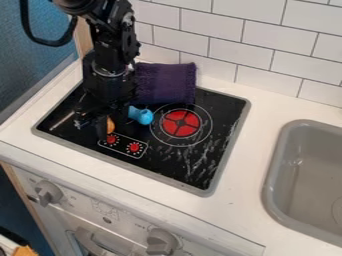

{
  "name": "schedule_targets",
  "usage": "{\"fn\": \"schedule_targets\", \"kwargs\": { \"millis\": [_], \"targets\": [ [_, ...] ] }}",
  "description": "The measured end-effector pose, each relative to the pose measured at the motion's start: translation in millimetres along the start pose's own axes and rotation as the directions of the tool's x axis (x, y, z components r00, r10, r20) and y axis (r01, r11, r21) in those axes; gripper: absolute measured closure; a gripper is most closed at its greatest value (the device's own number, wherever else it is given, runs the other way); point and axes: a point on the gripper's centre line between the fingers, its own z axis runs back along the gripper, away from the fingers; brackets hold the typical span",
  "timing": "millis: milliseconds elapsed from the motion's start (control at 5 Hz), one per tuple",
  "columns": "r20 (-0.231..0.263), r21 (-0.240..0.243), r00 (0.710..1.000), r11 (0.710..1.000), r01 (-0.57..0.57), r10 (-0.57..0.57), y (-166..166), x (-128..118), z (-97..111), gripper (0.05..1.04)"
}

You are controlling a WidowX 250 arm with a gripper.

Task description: Move the fish in the top right side of the stove

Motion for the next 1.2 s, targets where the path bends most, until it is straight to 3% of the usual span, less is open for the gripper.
{"fn": "schedule_targets", "kwargs": {
  "millis": [200, 400, 600, 800, 1000, 1200],
  "targets": [
    [0.005, 0.006, 1.0, 1.0, -0.009, 0.009, 1.0, 0.8, 0.0, 0.741],
    [0.013, -0.018, 0.999, 0.999, -0.034, 0.034, 1.6, 3.4, 13.2, 0.749],
    [0.014, -0.087, 0.998, 0.994, -0.06, 0.062, 4.1, 5.3, 42.5, 0.749],
    [0.007, -0.159, 1.0, 0.987, -0.024, 0.026, 4.4, -10.1, 70.9, 0.749],
    [0.006, -0.216, 0.99, 0.967, 0.139, -0.141, -6.9, -52.7, 90.6, 0.749],
    [0.024, -0.24, 0.966, 0.936, 0.256, -0.258, -21.1, -89.1, 99.2, 0.749]
  ]
}}
